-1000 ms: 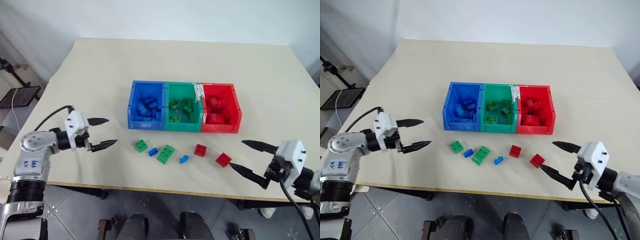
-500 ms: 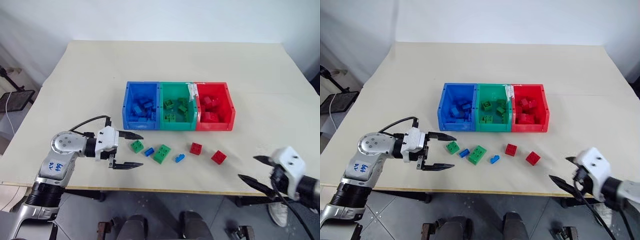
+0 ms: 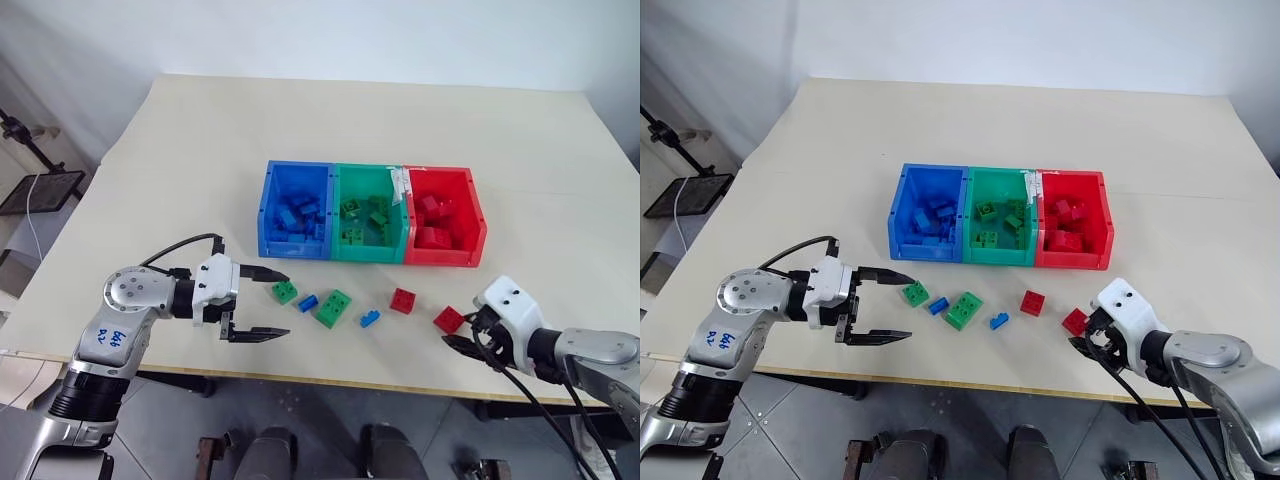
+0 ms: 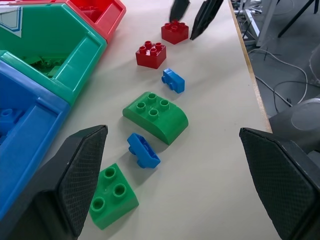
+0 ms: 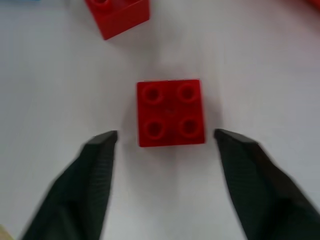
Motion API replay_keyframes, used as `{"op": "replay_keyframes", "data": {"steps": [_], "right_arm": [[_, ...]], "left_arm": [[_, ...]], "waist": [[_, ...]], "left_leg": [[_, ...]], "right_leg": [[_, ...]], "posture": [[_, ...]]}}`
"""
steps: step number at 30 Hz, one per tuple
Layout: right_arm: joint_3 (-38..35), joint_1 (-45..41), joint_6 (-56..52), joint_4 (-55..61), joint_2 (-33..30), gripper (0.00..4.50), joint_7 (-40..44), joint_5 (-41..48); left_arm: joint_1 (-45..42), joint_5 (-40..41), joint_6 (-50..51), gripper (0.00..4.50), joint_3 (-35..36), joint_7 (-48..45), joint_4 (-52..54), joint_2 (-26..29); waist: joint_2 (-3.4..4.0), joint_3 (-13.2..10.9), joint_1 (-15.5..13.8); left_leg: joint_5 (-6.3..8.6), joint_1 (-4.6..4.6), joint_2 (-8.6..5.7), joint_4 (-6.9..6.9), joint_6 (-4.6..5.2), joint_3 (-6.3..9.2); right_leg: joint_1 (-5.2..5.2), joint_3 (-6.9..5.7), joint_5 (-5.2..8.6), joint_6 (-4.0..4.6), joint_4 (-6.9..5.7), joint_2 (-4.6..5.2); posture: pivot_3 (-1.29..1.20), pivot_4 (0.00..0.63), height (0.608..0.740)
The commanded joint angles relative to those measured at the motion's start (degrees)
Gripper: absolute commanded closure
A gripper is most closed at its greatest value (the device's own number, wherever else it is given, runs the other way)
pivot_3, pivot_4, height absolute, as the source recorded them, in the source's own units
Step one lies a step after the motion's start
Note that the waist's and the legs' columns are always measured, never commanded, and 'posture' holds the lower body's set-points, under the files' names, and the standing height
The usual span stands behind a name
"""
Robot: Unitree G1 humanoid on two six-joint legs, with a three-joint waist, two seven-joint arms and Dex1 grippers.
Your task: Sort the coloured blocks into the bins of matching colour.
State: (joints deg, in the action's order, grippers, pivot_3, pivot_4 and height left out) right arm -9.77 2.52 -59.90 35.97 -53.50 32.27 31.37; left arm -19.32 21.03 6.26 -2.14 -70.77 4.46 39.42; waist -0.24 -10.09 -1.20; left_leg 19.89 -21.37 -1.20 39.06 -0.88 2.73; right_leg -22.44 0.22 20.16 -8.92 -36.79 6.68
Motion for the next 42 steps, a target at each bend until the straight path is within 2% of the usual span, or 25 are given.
{"op": "replay_keyframes", "data": {"steps": [1, 6, 9, 13, 16, 19, 20, 25, 27, 32, 36, 39, 42], "right_arm": [[-0.3, -0.3, 0.1, 0.8, 0.9, 2.97, -1.0, -0.8], [-0.3, 0.0, 2.0, 0.5, 2.0, 3.07, -1.4, -1.5], [-4.2, -2.5, 6.2, -0.1, 5.0, 3.07, -0.4, 0.3], [-6.7, -12.9, 6.3, -6.3, 7.9, 3.07, -3.1, 0.7], [-3.5, -20.8, 9.0, -14.4, 7.3, 3.07, -3.7, -3.4], [-1.3, -25.1, 11.4, -20.1, 7.4, 3.07, -3.1, -6.0], [-1.2, -26.1, 11.9, -21.3, 7.8, 2.34, -3.0, -6.3], [-0.6, -28.3, 15.4, -23.7, 8.6, 0.67, -0.4, -6.6], [-1.9, -26.1, 15.7, -21.5, 8.0, 0.02, 1.3, -5.5], [-13.0, -6.6, 23.1, -11.7, 5.0, 0.02, 14.3, -1.1], [-20.2, 6.9, 34.5, -13.5, 3.8, 0.02, 23.4, -4.0], [-22.7, 11.8, 39.3, -17.2, 2.7, 0.02, 27.9, -5.3], [-21.9, 13.3, 40.5, -18.6, 1.2, 0.02, 30.9, -5.3]], "left_arm": [[0.3, 1.0, -0.7, 0.0, 1.6, 0.2, 1.2, 0.5], [-0.2, 0.8, -1.2, 0.0, 1.7, 0.4, 0.4, 0.4], [-0.2, 1.6, -0.6, 0.0, 3.3, 1.7, -0.3, 0.3], [0.5, 2.5, 1.3, 0.0, 5.5, 4.2, 0.1, 0.2], [2.1, 3.0, 1.9, 0.0, 6.5, 4.8, 1.8, 0.7], [3.0, 3.3, 2.8, 0.0, 7.3, 6.0, 2.9, 1.0], [3.2, 3.3, 3.1, 0.0, 7.5, 6.2, 3.1, 1.1], [4.7, 3.8, 4.4, 0.0, 8.1, 6.8, 5.0, 1.8], [4.9, 4.0, 4.9, 0.0, 8.2, 7.0, 5.3, 1.9], [2.9, 4.3, 5.7, 0.0, 6.2, 6.8, 4.5, 0.3], [0.5, 3.6, 5.0, 0.0, 3.3, 5.1, 2.9, -1.0], [-0.8, 2.9, 4.3, 0.0, 1.5, 3.9, 1.8, -1.4], [-1.5, 2.8, 3.9, 0.0, 0.8, 3.7, 1.1, -1.8]], "waist": [[0.0, 0.0, 0.0], [0.0, 0.0, 0.0], [0.0, 0.0, 0.3], [0.0, 0.0, 1.1], [0.0, 0.0, 1.5], [0.0, 0.0, 1.5], [0.0, 0.0, 1.4], [0.0, 0.0, 1.3], [0.0, 0.0, 1.3], [0.0, 0.0, -0.1], [0.0, 0.0, -0.1], [0.0, 0.0, 0.2], [0.0, 0.0, 1.0]], "left_leg": [[0.0, 0.0, 0.0, 0.0, 0.0, 0.0], [0.0, 0.03, 0.0, 0.0, 0.0, 0.0], [0.0, 0.03, 0.0, 0.0, 0.0, -0.01], [0.0, 0.06, 0.04, 0.0, -0.01, -0.03], [-0.01, 0.07, 0.04, -0.03, -0.01, -0.01], [-0.01, 0.05, 0.05, -0.11, -0.02, -0.01], [-0.01, 0.04, 0.07, -0.11, -0.02, 0.01], [-0.01, -0.03, 0.01, -0.07, -0.01, -0.01], [-0.01, -0.04, 0.03, -0.07, -0.01, 0.01], [0.01, -0.13, -0.01, -0.08, -0.01, 0.15], [0.04, -0.08, -0.11, 0.05, 0.14, -0.05], [0.03, 0.1, -0.21, 0.04, 0.18, -0.16], [0.03, 0.21, -0.08, 0.01, 0.19, -0.18]], "right_leg": [[0.0, 0.0, 0.0, 0.0, 0.0, -0.01], [0.0, -0.01, 0.0, 0.0, 0.02, -0.03], [-0.01, 0.0, 0.0, 0.0, 0.02, -0.05], [-0.01, 0.01, 0.0, 0.0, -0.01, -0.03], [-0.02, 0.01, 0.0, 0.0, -0.01, -0.02], [-0.07, 0.0, 0.0, 0.0, -0.09, -0.02], [-0.07, -0.02, 0.0, 0.0, -0.1, -0.02], [-0.08, -0.03, 0.0, 0.0, -0.06, 0.06], [-0.08, -0.05, 0.0, 0.0, -0.06, 0.05], [-0.06, -0.12, -0.01, -0.01, -0.03, 0.06], [0.07, -0.04, -0.09, -0.15, 0.04, 0.06], [0.26, -0.01, -0.13, -0.15, 0.24, -0.04], [0.31, 0.02, -0.14, -0.12, 0.28, -0.08]], "posture": [[0.0, 0.15, 0.74], [0.0, 0.15, 0.74], [0.0, 0.15, 0.74], [0.0, 0.15, 0.74], [0.0, 0.15, 0.74], [0.0, 0.15, 0.74], [0.0, 0.15, 0.74], [0.0, 0.15, 0.74], [0.0, 0.15, 0.74], [0.0, 0.15, 0.74], [0.0, 0.15, 0.74], [0.0, 0.15, 0.74], [0.0, 0.15, 0.74]]}}
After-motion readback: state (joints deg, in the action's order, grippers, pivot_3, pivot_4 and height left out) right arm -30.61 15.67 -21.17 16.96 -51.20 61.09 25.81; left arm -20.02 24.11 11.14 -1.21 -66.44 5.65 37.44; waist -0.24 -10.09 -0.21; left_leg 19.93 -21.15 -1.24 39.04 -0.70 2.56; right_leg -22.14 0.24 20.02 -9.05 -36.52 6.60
